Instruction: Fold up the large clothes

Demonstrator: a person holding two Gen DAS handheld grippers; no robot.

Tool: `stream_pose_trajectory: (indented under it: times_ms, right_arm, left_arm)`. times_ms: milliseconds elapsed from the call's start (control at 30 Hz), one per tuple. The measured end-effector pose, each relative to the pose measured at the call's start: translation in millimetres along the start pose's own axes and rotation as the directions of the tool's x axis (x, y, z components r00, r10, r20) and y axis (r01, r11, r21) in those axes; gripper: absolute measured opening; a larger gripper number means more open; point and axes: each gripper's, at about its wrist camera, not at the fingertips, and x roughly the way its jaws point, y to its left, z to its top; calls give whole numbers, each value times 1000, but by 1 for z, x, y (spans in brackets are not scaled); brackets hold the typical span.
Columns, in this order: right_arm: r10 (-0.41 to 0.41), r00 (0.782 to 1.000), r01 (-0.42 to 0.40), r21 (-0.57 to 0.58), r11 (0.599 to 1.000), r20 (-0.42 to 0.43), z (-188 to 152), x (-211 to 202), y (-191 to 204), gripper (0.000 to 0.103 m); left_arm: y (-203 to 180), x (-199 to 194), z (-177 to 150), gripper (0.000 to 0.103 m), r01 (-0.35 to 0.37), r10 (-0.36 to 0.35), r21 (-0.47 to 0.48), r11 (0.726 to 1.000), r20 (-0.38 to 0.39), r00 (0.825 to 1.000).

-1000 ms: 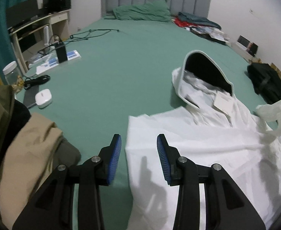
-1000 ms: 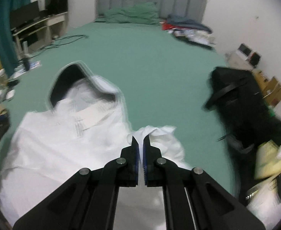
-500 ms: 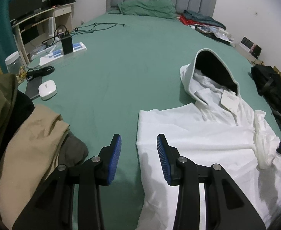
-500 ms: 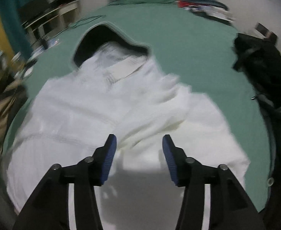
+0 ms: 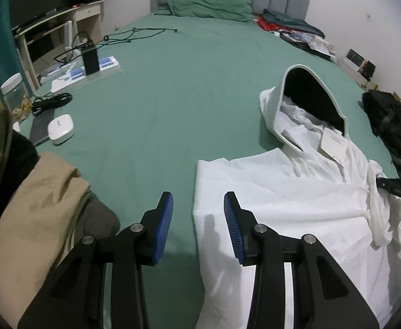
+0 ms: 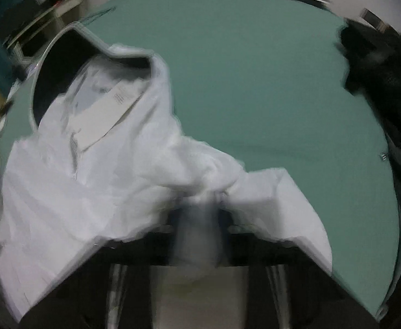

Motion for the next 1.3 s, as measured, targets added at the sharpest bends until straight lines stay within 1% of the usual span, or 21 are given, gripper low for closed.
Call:
stream_pose_trajectory:
  times_ms: [33,100,233,400,500,633,667,700,733,800,833,867,933,967,1000,1033,1067,1133,1167,1200,1300]
  right_arm:
    - [-24,999,25,-42,999,22,1,-6,6,3]
    - [-35,997,41,-88,995,64,2,-24,16,3]
    - [-61,981,84,-117,990,183,9,-78,32,3]
    - [-51,941,109,-158,981,334,31,-150,75,3]
    - [-39,916,127,-197,972,400,40,-180,114,3]
    - [3,879,137,-259,956,476,38,-193,167,3]
    - [34,869,129,-293,948,493,36,-190,180,3]
    - [104,864,85,-347,934,493,32,-183,196,3]
    - [158,866,42,-384,922,474,31,-173,206,3]
    - [284,873,-58,-495,867,397,20,-147,230,3]
    - [300,872,-55,-531,846,387,14,-135,240,3]
    - [304,879,-53,-559,828,368,8,-121,249,3]
    - [301,905,-84,-566,820,302,5,-97,257,4]
    - [288,913,-84,-555,828,291,4,-88,256,8]
    - [272,913,-71,-538,840,304,3,-82,252,12]
    - [270,908,-70,-519,852,321,3,-81,246,28]
    - [269,903,-73,-497,865,334,2,-82,240,59]
    - [242,892,-62,-426,903,383,1,-91,219,87]
    - [231,883,-55,-398,916,408,0,-97,209,87]
    - [213,883,-48,-371,928,418,-2,-101,195,87]
    - [117,906,-6,-263,965,407,-13,-107,154,87]
  left_arm:
    - [-1,0,0,41,-2,2,9,1000,3,1000]
    - [-1,-3,1,41,-15,15,20,1000,12,1000]
    - [5,-12,4,41,-29,29,9,1000,41,999]
    - [24,-23,5,41,-51,52,-20,999,65,997]
    - [41,-31,8,41,-48,51,-55,997,68,996]
    - [58,-39,9,41,-39,46,-88,995,75,996]
    - [62,-40,9,41,-38,45,-96,995,76,996]
    - [66,-40,9,41,-35,43,-105,994,72,996]
    - [70,-41,8,41,-28,36,-116,993,67,997]
    - [77,-41,7,41,-26,34,-126,992,61,998]
    - [79,-41,6,41,-29,37,-127,991,59,998]
    - [81,-40,6,41,-30,38,-130,991,56,998]
    - [83,-37,7,41,-24,30,-138,990,46,998]
    - [82,-36,8,41,-14,21,-143,990,46,999]
    - [80,-36,8,41,-10,17,-142,990,47,999]
    - [75,-35,9,41,1,5,-133,991,48,999]
    - [69,-33,10,41,13,-7,-118,993,48,999]
    - [56,-29,10,41,34,-30,-88,996,47,998]
    - [49,-27,10,41,49,-46,-73,996,49,998]
    - [41,-24,10,41,66,-64,-48,997,50,997]
    - [11,-12,11,41,97,-100,46,994,59,993]
